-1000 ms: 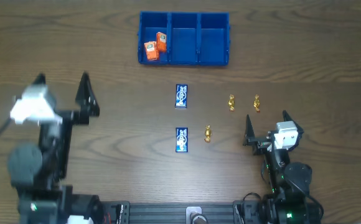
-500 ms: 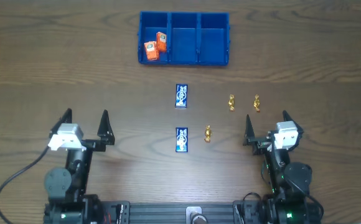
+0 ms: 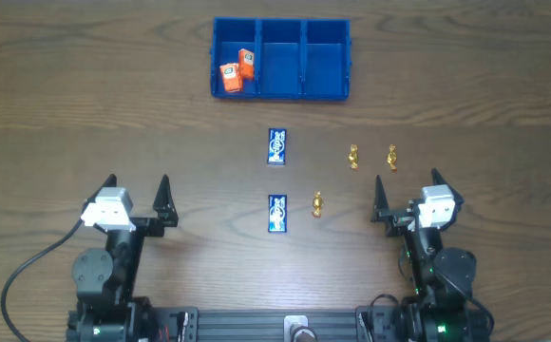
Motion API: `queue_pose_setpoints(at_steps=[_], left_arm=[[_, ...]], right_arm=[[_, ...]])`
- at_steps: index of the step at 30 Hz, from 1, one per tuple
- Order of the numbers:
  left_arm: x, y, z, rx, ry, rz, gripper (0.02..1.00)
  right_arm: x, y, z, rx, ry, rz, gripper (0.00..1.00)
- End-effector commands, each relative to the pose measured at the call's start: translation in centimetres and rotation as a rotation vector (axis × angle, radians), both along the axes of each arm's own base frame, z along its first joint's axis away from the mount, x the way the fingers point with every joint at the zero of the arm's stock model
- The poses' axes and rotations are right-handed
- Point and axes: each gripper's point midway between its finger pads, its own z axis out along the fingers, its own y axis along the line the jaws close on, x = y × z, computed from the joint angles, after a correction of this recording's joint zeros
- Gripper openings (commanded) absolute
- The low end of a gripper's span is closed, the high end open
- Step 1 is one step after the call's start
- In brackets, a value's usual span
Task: Sort Candies Into Trays
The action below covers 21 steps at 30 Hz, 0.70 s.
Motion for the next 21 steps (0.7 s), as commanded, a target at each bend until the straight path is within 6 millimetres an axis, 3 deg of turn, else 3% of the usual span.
queue_pose_setpoints(at_steps=[1,21], left_arm=[[-0.11,-0.21,-1.59,0.009,0.047,-0.015,0.998],[-0.11,-0.21,-1.61,0.009,0.048,-0.015,0.998]], right_arm=[[-0.05,0.24,-0.12,-0.011,0.001,0.012,0.998],[-0.02,0.29,0.46,-0.009,-0.023,0.015,0.998]])
